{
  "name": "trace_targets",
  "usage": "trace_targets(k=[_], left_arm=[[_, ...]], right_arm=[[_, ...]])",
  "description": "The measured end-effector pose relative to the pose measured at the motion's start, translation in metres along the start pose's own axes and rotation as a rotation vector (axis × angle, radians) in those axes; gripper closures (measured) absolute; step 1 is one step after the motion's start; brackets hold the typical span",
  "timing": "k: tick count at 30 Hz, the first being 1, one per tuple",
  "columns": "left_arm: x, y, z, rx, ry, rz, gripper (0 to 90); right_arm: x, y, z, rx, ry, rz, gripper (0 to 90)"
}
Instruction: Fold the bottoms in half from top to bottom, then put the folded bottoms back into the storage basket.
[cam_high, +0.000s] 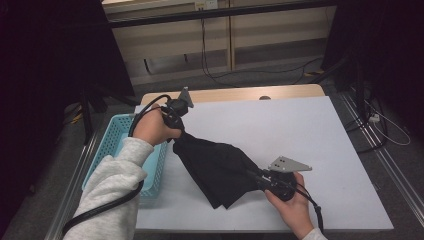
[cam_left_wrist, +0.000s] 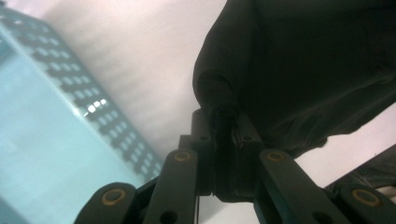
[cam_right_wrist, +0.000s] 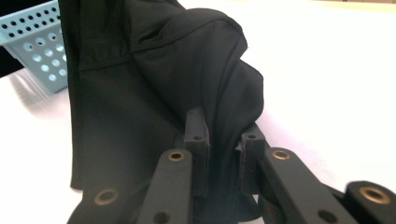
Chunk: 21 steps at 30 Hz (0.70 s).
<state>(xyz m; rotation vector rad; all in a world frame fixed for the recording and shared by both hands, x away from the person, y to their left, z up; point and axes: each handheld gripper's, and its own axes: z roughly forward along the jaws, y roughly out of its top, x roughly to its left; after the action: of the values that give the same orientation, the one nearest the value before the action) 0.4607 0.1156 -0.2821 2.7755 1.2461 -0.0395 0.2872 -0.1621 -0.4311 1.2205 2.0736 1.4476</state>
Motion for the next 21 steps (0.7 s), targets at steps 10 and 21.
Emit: trace_targets(k=[10,21], left_arm=[[0.011,-0.006,-0.019,0.021,0.040,-0.002,82.6],[0.018,-0.012,-0.045,0.024,0.061,-0.003,82.6]], right_arm=[[0.018,0.009,0.013,-0.016,0.025,-0.026,79.3],[0.029,0.018,0.023,-0.046,0.050,-0.028,79.4]])
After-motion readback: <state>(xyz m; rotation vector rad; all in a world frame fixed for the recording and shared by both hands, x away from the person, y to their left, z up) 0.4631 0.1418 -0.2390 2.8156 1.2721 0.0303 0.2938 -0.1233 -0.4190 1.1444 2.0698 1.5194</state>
